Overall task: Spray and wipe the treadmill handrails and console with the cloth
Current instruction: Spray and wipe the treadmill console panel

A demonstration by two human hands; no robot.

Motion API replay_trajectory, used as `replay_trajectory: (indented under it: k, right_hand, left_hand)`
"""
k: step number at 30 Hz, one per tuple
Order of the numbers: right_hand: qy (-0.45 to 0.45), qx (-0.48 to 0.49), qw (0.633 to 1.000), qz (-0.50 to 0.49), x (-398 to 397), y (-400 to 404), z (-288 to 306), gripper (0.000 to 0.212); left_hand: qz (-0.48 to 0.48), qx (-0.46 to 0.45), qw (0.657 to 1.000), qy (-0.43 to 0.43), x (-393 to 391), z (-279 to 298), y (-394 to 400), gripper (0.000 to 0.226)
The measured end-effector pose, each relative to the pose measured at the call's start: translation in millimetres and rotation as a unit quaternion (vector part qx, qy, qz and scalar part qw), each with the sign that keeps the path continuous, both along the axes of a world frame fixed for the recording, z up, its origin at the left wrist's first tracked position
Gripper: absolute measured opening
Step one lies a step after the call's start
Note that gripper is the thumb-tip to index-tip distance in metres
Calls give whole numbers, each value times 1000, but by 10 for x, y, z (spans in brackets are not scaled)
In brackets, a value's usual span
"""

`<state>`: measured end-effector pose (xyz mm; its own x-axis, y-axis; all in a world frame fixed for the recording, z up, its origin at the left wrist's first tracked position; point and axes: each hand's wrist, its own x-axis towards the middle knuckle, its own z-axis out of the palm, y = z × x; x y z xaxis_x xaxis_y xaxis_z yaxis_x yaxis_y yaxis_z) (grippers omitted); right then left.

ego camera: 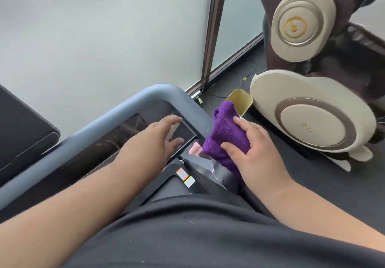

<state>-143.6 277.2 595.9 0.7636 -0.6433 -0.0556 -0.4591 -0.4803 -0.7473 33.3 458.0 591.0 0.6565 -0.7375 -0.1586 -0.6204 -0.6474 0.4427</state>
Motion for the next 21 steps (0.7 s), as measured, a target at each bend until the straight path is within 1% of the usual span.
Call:
replay_trajectory:
  k: [1, 3, 5, 6, 9, 13, 18, 21]
  right_hand:
    - [43, -26, 998, 22, 13, -36, -47, 65]
    - [157, -100, 980, 71, 80, -57, -171, 76]
    - [214, -153, 962, 74, 184, -42, -269, 82]
    - [222, -175, 956, 78, 249, -30, -308, 85]
    - [225, -225, 939, 131, 480, 38, -399, 92]
    - [201, -246, 931, 180, 1029, 92, -422, 86]
    - [193, -233, 927, 221, 1912, 77, -340, 80]
    - [195, -211, 926, 246, 2144, 19, -312, 79]
  left_hand:
    - [1, 0, 1000, 7, -18, -7, -6, 45]
    - [11, -1, 1000, 16, -30, -13, 20, 43]
    - [26, -3, 999, 26, -31, -7, 89, 43]
    - [32, -7, 999, 28, -31, 0, 134, 43]
    - [46, -15, 998, 28, -25, 39, 266, 42]
    - [66, -15, 998, 15, -18, 92, 400, 42]
    - [90, -7, 996, 13, -23, 146, 549, 43]
    - [108, -11, 994, 27, -40, 149, 601, 44]
